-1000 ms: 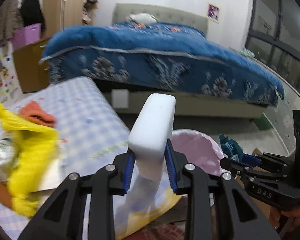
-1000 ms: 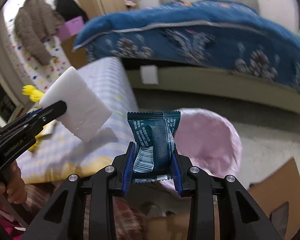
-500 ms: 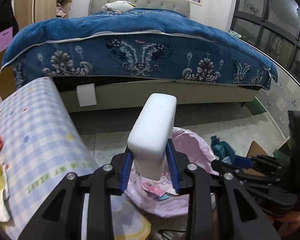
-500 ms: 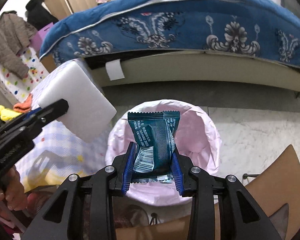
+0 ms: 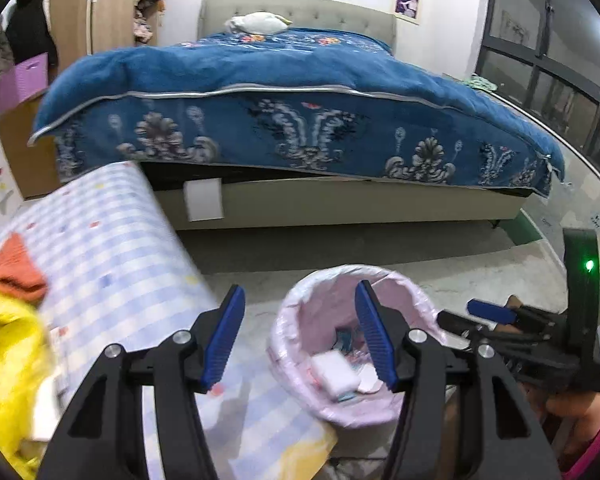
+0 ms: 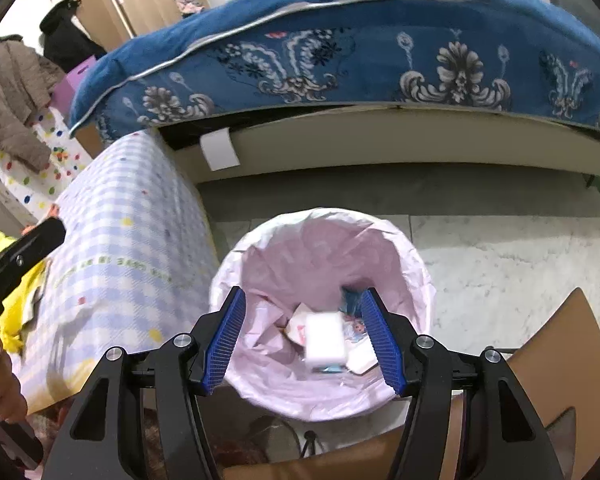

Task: Collect trash
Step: 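Carry the wrapper and foam block over the pink bin and release both, then move both open tools back over the table toward the yellow net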

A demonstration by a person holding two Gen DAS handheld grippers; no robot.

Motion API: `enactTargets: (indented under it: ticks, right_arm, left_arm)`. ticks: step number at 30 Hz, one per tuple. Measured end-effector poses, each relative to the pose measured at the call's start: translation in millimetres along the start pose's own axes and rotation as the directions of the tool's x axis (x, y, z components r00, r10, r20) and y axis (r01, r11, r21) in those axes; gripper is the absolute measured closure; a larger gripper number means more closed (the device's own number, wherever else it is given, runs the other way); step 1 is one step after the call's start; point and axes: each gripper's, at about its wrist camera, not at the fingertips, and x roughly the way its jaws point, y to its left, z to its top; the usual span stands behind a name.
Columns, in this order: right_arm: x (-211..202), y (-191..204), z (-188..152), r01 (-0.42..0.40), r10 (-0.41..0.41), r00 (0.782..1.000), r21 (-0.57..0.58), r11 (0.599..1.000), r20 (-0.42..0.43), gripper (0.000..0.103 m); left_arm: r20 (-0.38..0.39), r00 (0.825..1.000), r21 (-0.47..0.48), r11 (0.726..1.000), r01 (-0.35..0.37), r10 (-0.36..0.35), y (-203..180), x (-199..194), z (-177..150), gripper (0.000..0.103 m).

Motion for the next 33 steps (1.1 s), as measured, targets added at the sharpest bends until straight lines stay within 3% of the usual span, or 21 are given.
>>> enactTargets:
  ticks: [5, 10, 14, 20, 24, 28, 33]
  right_arm:
    - [-25, 38, -3, -0.032, 0.033, 0.999, -0.048, 0.998, 0.025, 0.042]
    - [-62, 103, 4, -0.082, 0.096, 0.992, -0.158, 0.984, 0.084, 0.042]
    - [-93, 165, 3, -0.176, 0.207, 0.970, -0.226, 0.958, 0.126, 0.042]
    - [-103, 246, -14, -0.285, 0.331, 0.941, -0.354, 0.891, 0.075, 0.042]
    - [-103, 276, -19, -0.293, 0.340, 0.939, -0.420, 0.859, 0.040, 0.042]
    - [-98, 286, -20, -0.284, 0.329, 0.944, -0.436, 0.854, 0.027, 0.042]
    - [-94, 298, -17, -0.293, 0.344, 0.938, -0.451, 0.843, 0.033, 0.042]
  left_arm:
    - [0.025, 0.995, -0.048, 0.994, -0.099, 0.100, 38, -47, -13, 0.044]
    - [0.016, 0.972, -0.140, 0.963, -0.229, 0.234, 89, -102, -39, 0.042]
    - [-0.002, 0.945, -0.253, 0.914, -0.317, 0.327, 138, -150, -73, 0.040]
    - [-0.066, 0.890, -0.362, 0.820, -0.443, 0.452, 200, -195, -118, 0.040]
    - [-0.091, 0.857, -0.418, 0.762, -0.495, 0.507, 235, -222, -137, 0.040]
    - [-0.119, 0.832, -0.462, 0.712, -0.529, 0.541, 260, -235, -155, 0.037]
    - [-0.125, 0.816, -0.463, 0.695, -0.551, 0.564, 270, -241, -162, 0.037]
